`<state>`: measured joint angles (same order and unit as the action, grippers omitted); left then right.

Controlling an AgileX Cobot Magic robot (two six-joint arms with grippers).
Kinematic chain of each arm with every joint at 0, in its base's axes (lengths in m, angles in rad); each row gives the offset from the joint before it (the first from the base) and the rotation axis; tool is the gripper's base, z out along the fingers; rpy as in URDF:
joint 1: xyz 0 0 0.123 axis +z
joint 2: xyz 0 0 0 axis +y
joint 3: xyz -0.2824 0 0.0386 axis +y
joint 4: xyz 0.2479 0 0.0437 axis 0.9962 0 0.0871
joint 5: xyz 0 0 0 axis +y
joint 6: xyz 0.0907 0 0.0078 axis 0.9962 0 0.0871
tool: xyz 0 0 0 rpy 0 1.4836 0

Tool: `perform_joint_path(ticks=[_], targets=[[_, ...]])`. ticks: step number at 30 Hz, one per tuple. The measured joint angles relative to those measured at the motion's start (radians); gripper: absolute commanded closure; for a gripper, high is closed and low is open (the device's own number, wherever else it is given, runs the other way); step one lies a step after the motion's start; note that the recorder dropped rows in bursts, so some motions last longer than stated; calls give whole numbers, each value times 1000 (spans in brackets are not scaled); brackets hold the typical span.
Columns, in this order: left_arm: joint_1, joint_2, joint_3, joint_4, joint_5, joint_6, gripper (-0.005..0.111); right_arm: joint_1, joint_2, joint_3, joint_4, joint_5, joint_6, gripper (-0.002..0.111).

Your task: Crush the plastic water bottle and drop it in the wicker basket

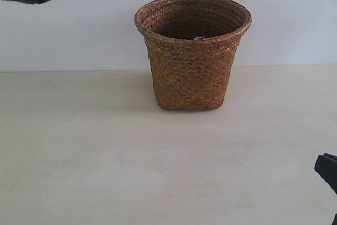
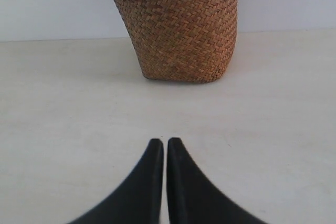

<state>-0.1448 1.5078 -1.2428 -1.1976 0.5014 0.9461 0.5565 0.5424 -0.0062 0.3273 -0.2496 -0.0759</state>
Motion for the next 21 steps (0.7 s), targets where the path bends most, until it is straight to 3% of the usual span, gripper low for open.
perform_joint_path(ticks=[3, 8, 10, 21], targets=[[38, -97, 138, -40, -80, 71, 103, 0, 0, 0, 0, 0, 0, 108], [75, -416, 461, -464, -183, 502, 103, 0, 0, 0, 0, -2, 0, 108], [75, -535, 543, -514, -183, 563, 103, 0, 0, 0, 0, -2, 0, 108], [75, -874, 686, -535, -172, 577, 103, 0, 0, 0, 2, -2, 0, 108]])
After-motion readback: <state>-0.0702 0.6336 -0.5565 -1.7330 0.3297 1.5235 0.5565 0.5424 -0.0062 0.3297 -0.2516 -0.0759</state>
